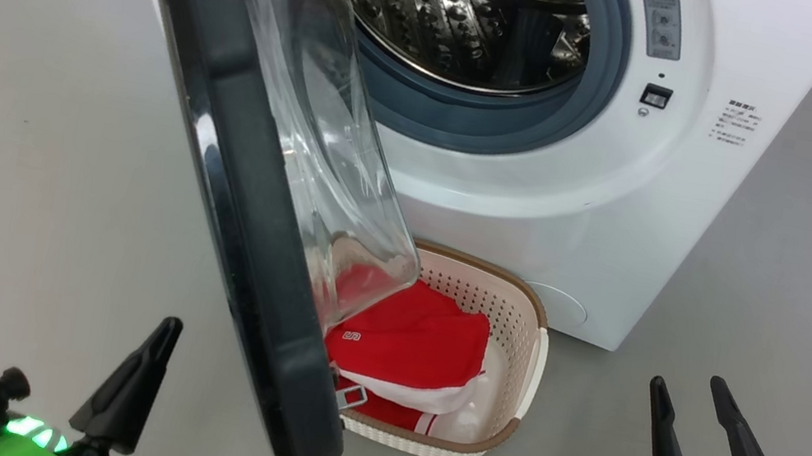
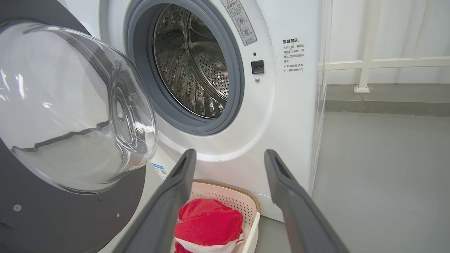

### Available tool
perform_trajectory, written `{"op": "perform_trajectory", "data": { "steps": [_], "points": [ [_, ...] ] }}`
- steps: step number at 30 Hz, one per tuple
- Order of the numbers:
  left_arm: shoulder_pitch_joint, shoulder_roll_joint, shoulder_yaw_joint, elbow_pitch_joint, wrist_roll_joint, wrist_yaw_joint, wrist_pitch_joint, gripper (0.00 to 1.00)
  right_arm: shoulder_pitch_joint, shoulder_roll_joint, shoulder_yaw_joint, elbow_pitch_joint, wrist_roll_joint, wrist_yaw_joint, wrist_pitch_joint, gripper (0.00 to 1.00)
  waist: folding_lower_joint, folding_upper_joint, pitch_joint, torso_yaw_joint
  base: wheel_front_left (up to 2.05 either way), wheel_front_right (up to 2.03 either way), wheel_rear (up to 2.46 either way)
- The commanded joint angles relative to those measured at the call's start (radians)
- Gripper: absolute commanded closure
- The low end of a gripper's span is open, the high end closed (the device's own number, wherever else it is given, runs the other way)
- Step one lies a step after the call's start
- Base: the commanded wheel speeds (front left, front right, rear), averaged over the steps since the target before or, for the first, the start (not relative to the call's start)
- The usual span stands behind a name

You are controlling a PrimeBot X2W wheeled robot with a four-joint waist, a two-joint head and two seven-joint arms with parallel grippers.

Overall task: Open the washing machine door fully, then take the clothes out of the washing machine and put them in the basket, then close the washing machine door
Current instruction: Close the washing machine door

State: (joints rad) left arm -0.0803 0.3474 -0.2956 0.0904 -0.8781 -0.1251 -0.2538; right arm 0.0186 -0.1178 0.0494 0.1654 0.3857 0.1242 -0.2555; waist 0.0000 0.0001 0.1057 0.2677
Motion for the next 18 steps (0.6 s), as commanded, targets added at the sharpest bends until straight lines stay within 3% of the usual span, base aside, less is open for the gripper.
{"op": "perform_trajectory", "data": {
  "steps": [1, 18],
  "points": [
    [-0.044, 0.031, 0.029, -0.030, -0.004, -0.006, -0.008, 1.00, -0.014, -0.005, 0.022, -0.027, -0.001, 0.007, -0.006, 0.00, 0.0000, -0.0001, 0.005, -0.006, 0.00, 0.00, 0.00],
    [-0.148, 0.081, -0.063, -0.052, -0.023, -0.006, -0.008, 1.00, -0.040, 0.001, 0.012, -0.033, -0.002, 0.007, -0.006, 0.00, 0.0000, -0.0001, 0.052, -0.059, 0.00, 0.00, 0.00]
  ]
}}
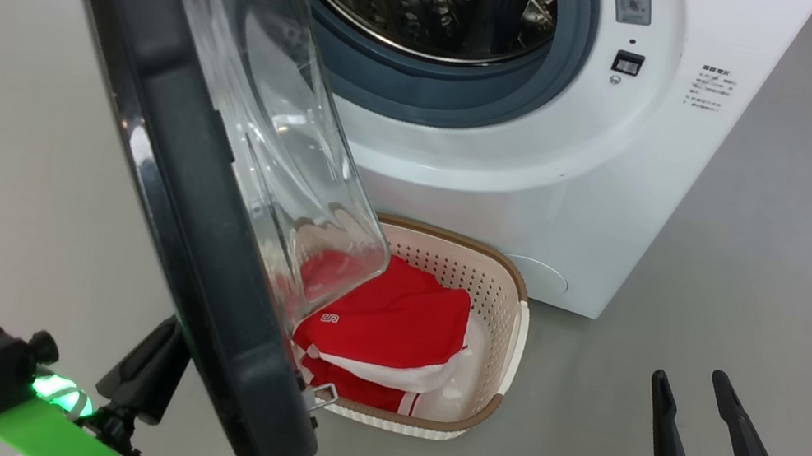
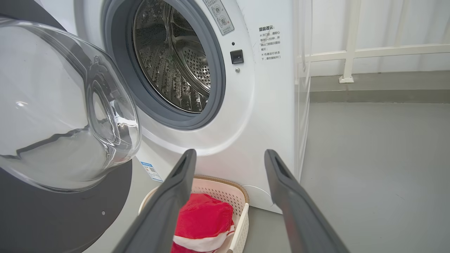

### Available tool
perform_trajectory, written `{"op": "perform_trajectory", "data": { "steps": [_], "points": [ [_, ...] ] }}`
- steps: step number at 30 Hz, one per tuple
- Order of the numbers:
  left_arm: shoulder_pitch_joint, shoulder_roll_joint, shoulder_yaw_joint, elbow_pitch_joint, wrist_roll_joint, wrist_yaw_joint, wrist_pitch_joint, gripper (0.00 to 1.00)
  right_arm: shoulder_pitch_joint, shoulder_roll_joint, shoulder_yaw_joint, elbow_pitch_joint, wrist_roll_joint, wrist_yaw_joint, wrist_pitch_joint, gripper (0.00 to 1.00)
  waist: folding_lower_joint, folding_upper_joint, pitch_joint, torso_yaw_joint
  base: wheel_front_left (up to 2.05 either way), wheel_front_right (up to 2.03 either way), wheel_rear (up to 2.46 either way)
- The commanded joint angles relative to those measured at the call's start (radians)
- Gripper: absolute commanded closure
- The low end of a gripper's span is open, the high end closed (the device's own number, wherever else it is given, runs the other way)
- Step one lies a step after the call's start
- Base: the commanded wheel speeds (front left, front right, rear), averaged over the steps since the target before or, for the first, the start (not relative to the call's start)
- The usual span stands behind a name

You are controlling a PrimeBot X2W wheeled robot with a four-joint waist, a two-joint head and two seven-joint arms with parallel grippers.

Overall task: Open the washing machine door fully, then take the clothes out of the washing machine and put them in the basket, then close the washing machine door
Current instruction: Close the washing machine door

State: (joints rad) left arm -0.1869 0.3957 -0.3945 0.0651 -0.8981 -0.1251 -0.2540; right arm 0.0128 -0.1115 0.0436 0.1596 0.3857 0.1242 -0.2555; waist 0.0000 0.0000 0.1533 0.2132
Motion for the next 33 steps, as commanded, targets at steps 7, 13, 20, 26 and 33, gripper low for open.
{"op": "perform_trajectory", "data": {
  "steps": [7, 13, 20, 26, 33],
  "points": [
    [-0.087, 0.044, 0.007, -0.032, -0.003, -0.006, -0.008, 1.00, -0.051, 0.000, 0.015, -0.030, -0.003, 0.007, -0.006, 0.00, 0.0000, 0.0000, 0.030, -0.027, 0.00, 0.00, 0.00],
    [-0.119, 0.045, -0.009, -0.031, -0.002, -0.006, -0.008, 1.00, -0.059, 0.002, 0.010, -0.031, -0.002, 0.007, -0.006, 0.00, 0.0000, 0.0000, 0.039, -0.042, 0.00, 0.00, 0.00],
    [-0.163, 0.048, -0.042, -0.027, 0.003, -0.006, -0.008, 1.00, -0.067, 0.006, 0.011, -0.030, -0.002, 0.007, -0.006, 0.00, 0.0000, 0.0000, 0.044, -0.059, 0.00, 0.00, 0.00],
    [-0.212, 0.044, -0.073, -0.017, -0.001, -0.006, -0.008, 1.00, -0.078, 0.008, 0.010, -0.031, 0.000, 0.007, -0.006, 0.00, 0.0000, 0.0000, 0.057, -0.083, 0.00, 0.00, 0.00],
    [-0.287, 0.045, -0.110, 0.016, -0.015, -0.006, -0.008, 1.00, -0.087, 0.013, 0.007, -0.032, 0.004, 0.007, -0.006, 0.00, 0.0000, 0.0000, 0.076, -0.128, 0.00, 0.00, 0.00]
  ]
}}
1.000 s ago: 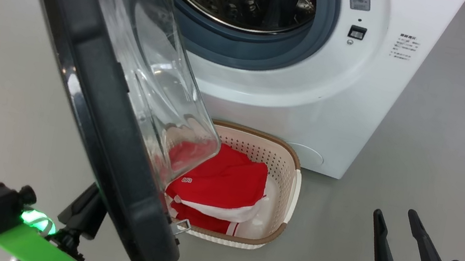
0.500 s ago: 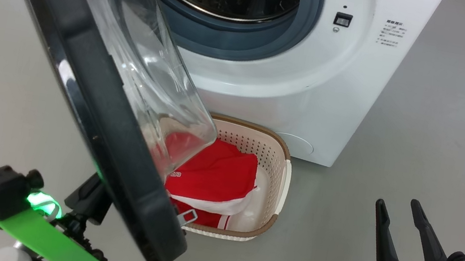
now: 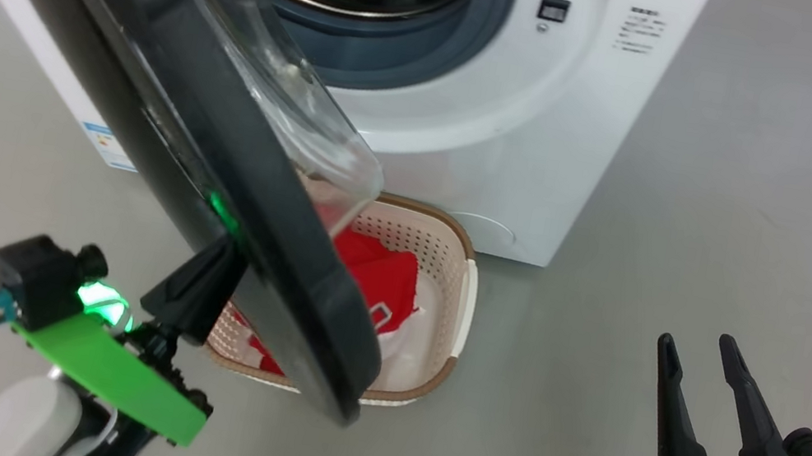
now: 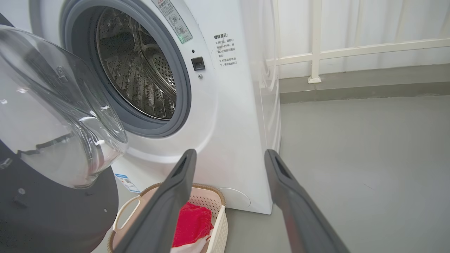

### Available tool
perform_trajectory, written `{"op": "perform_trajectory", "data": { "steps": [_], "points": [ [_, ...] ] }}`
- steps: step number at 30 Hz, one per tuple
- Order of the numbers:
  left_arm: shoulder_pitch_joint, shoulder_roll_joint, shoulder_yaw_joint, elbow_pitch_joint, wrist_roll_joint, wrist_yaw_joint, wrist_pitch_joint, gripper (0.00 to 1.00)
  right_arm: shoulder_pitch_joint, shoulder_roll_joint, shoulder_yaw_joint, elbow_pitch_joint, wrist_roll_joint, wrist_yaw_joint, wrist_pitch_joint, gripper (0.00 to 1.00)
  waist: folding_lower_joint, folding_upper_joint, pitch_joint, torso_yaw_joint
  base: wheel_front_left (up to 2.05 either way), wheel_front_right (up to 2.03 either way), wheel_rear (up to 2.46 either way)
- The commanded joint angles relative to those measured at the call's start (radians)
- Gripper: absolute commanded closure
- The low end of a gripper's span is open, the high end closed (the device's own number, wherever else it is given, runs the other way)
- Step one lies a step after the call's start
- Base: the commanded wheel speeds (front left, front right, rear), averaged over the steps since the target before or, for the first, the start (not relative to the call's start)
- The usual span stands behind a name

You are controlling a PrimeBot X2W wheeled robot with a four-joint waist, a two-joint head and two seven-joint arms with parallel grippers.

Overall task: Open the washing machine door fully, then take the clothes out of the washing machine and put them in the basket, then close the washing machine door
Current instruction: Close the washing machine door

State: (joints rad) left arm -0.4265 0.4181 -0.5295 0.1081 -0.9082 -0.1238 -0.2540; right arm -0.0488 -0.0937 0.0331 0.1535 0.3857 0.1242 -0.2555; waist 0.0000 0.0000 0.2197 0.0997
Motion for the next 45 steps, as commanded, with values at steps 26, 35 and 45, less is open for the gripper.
{"op": "perform_trajectory", "data": {
  "steps": [26, 35, 45],
  "points": [
    [-0.373, 0.017, -0.038, 0.205, -0.039, -0.007, -0.008, 1.00, -0.092, 0.033, 0.006, -0.039, 0.015, 0.007, -0.006, 0.00, 0.0000, 0.0000, 0.132, -0.164, 0.00, 0.00, 0.00],
    [-0.462, 0.009, -0.045, 0.278, -0.050, -0.007, -0.008, 1.00, -0.111, 0.040, 0.003, -0.042, 0.020, 0.007, -0.006, 0.00, 0.0000, 0.0000, 0.166, -0.190, 0.00, 0.00, 0.00],
    [-0.554, 0.009, -0.029, 0.362, -0.051, -0.007, -0.008, 1.00, -0.134, 0.043, 0.005, -0.043, 0.027, 0.007, -0.006, 0.00, 0.0000, 0.0000, 0.192, -0.226, 0.00, 0.00, 0.00]
  ]
}}
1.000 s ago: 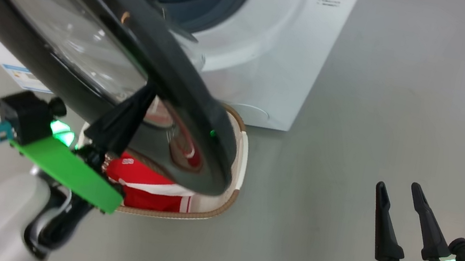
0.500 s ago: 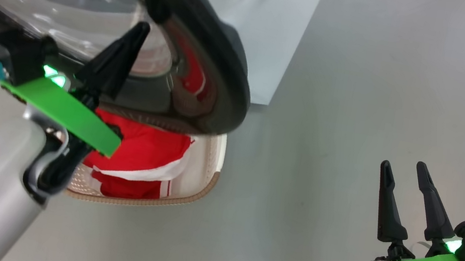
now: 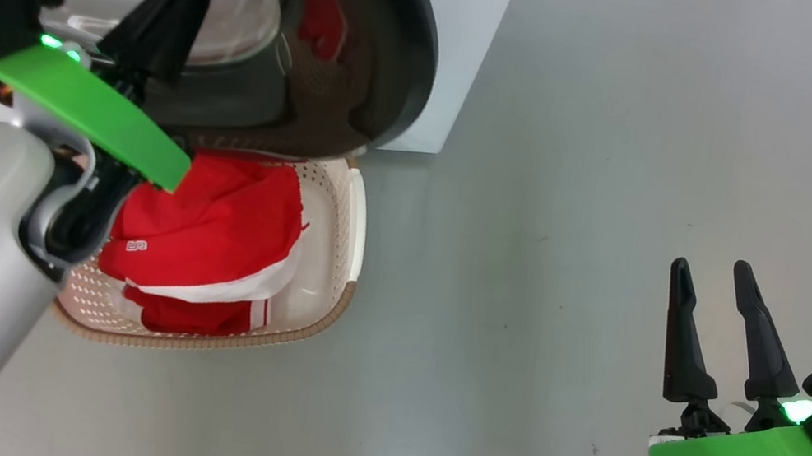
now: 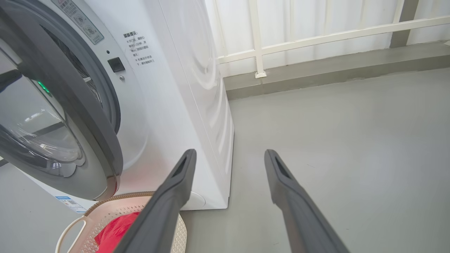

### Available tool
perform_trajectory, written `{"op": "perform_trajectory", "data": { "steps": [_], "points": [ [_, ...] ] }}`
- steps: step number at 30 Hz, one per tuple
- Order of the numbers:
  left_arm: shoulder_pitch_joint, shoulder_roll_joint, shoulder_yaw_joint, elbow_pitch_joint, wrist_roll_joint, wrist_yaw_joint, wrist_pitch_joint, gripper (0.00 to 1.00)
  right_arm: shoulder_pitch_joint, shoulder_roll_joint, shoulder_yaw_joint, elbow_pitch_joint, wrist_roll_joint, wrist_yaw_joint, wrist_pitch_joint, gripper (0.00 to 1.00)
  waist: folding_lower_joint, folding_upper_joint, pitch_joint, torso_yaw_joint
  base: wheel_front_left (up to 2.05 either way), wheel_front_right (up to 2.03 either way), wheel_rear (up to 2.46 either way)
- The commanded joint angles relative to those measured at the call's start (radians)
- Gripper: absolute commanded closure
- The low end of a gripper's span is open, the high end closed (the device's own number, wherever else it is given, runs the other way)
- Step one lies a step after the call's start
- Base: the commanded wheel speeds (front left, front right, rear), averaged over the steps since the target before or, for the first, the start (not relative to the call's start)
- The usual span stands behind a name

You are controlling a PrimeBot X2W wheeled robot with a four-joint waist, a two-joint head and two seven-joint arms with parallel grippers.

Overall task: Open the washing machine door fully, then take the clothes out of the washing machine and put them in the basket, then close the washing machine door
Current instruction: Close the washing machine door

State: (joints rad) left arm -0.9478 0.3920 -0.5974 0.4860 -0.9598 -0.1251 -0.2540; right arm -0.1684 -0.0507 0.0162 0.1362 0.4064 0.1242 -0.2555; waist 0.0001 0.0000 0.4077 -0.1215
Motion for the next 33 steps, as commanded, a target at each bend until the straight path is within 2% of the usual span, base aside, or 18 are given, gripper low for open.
{"op": "perform_trajectory", "data": {
  "steps": [1, 18, 33],
  "points": [
    [-0.038, 0.034, 0.044, -0.010, 0.000, -0.006, -0.008, 1.00, -0.016, 0.000, 0.021, -0.026, 0.009, 0.007, -0.006, 0.00, -0.0001, 0.0000, 0.005, -0.007, 0.00, 0.00, 0.00],
    [-0.062, 0.011, 0.077, 0.060, 0.014, -0.006, -0.008, 1.00, -0.020, 0.000, 0.017, -0.028, 0.022, 0.007, -0.006, 0.00, -0.0001, 0.0000, 0.007, -0.023, 0.00, 0.00, 0.00],
    [0.209, -0.039, 0.179, -0.015, 0.094, -0.006, -0.008, 1.00, 0.037, -0.014, 0.007, -0.013, -0.019, 0.007, -0.006, 0.00, -0.0001, 0.0000, -0.106, 0.049, 0.00, 0.00, 0.00]
  ]
}}
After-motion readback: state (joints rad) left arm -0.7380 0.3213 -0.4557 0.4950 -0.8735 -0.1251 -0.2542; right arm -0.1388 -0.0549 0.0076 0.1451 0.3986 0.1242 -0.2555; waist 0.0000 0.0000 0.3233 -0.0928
